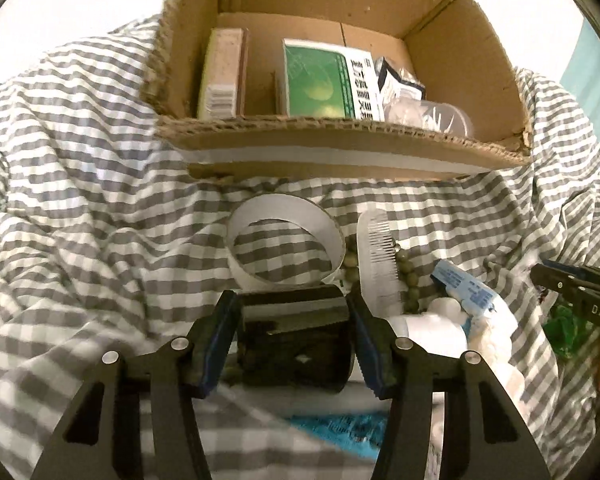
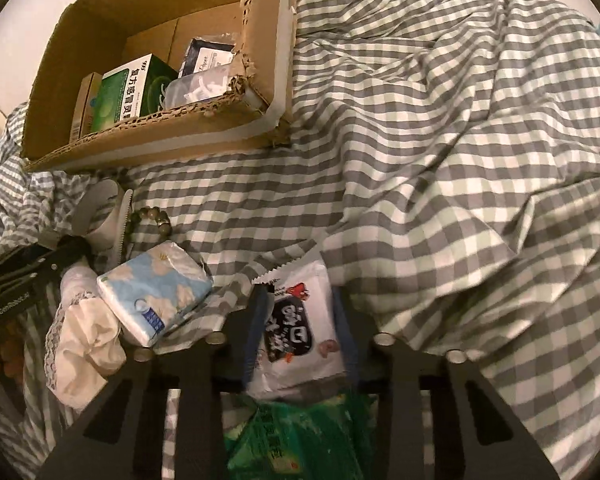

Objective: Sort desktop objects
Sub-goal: 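Grasp the black cup with the left tool while the right tool grasps the white cartoon sachet, then carry the black cup with the left tool while the right tool carries the sachet to the cardboard box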

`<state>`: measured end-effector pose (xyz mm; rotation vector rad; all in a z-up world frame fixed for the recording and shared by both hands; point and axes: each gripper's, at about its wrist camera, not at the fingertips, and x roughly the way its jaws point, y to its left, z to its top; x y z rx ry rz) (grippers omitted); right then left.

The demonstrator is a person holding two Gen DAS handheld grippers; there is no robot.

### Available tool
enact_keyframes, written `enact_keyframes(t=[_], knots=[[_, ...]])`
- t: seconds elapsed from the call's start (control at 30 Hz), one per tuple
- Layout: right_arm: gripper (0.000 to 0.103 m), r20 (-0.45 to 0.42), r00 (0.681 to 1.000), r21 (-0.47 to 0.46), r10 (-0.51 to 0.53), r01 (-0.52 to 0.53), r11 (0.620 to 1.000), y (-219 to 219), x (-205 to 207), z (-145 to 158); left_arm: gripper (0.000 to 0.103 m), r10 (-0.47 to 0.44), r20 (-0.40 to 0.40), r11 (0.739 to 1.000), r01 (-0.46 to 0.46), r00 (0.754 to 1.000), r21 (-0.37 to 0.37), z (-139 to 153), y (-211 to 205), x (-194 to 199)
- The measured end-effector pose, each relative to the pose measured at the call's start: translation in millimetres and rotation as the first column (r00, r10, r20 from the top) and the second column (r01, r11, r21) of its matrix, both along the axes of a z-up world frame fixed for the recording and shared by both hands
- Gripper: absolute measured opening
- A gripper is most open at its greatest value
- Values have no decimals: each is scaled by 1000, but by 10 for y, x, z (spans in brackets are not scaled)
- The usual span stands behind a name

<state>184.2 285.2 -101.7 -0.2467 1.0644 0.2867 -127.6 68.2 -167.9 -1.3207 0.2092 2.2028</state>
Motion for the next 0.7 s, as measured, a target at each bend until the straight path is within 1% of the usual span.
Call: enact_keyframes(t=[0.03, 0.07, 0.13, 0.27, 0.4, 0.53, 0.63, 0.67, 0.7], knots=[[15, 12, 1000, 3, 1, -1, 1000, -11, -29, 36, 56, 5, -4, 1000, -5, 1000, 10, 48, -50, 18], [12, 26, 1000, 5, 4, -4, 1000, -10, -65, 72, 56, 7, -4, 1000, -7, 1000, 15, 72, -49, -28], [11, 39, 999, 16, 15, -16, 1000, 11, -129, 131, 56, 16, -9, 999, -15, 1000, 28, 147, -124, -21], [10, 43, 998, 9, 53, -54, 999, 82, -245, 165, 56, 29, -20, 999, -29, 999, 34, 228, -148, 11], [10, 50, 996, 31, 76, -78, 997, 124, -353, 182, 56, 38, -34, 998, -37, 999, 46, 292, -216, 62], [9, 56, 993, 68, 102, -105, 992, 178, -448, 243, 56, 41, -53, 998, -38, 998, 49, 351, -228, 89], [9, 38, 993, 109, 114, -117, 987, 207, -482, 256, 56, 38, -62, 998, -35, 997, 52, 382, -228, 98], [10, 31, 994, 106, 105, -108, 988, 219, -473, 233, 56, 38, -63, 998, -34, 997, 51, 380, -224, 99], [13, 29, 995, 89, 100, -102, 991, 237, -467, 209, 56, 35, -64, 998, -32, 997, 47, 374, -216, 105]])
